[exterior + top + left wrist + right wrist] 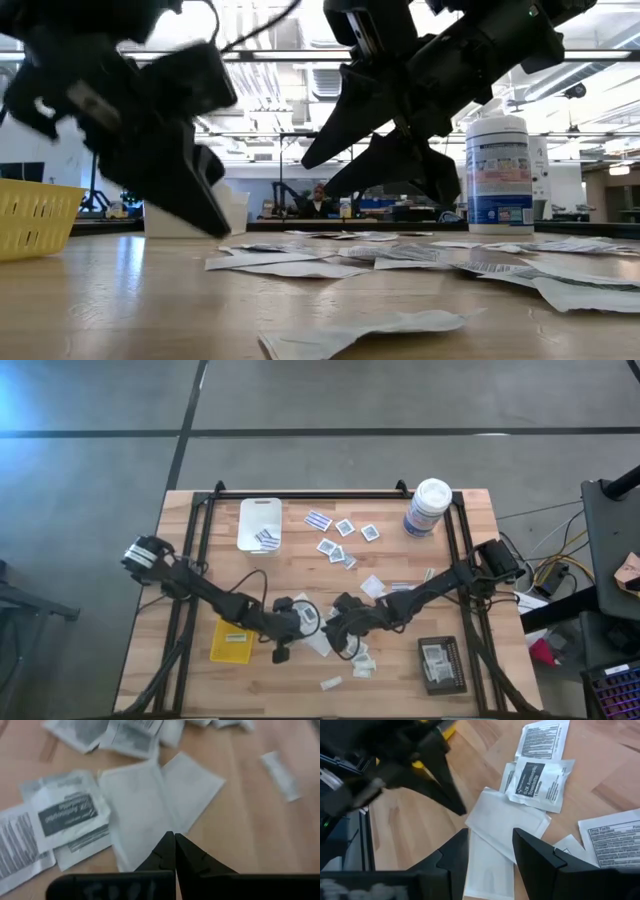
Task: Pick & Place First Aid Supplies
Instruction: Put the blue bandage into the white bin
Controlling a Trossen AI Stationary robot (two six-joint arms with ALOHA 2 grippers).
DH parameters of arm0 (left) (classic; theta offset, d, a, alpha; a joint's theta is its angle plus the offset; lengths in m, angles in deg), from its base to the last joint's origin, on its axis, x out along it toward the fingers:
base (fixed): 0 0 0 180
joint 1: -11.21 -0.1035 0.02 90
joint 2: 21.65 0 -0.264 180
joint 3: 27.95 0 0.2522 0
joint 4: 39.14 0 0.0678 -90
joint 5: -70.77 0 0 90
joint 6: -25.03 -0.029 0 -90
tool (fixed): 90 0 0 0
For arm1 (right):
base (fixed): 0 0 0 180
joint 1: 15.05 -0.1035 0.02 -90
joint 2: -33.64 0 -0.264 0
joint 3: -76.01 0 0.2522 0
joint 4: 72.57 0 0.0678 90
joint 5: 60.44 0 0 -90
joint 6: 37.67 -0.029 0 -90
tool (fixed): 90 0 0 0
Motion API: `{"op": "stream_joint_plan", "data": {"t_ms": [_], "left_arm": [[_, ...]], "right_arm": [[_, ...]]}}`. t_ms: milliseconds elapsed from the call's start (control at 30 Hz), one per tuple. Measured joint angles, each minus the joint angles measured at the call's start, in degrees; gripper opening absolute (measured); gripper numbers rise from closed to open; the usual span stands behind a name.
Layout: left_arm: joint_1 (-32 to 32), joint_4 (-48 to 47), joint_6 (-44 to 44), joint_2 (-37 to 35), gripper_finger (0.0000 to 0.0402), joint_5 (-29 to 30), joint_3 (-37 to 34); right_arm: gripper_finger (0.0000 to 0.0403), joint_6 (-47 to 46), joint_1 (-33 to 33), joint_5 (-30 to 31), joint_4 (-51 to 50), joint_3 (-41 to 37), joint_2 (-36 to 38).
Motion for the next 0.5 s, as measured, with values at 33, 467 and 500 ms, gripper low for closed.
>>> {"op": "stream_joint_plan", "data": {"t_ms": [33, 467, 500], "left_arm": [[0.00, 0.14, 0.21, 0.70, 0.0000, 0.19, 0.00], [0.05, 1.57, 7.41, 6.40, 0.0000, 1.96, 0.18], [0.08, 1.55, 8.24, 6.65, 0.0000, 1.96, 0.09]], "right_arm": [[0.0149, 0.02, 0.03, 0.01, 0.00, -0.03, 0.00], [0.0162, -5.58, 0.10, -2.67, 0.00, -0.13, -0.02], [0.0162, -6.28, 0.10, -2.90, -0.02, -0.13, -0.03]]}}
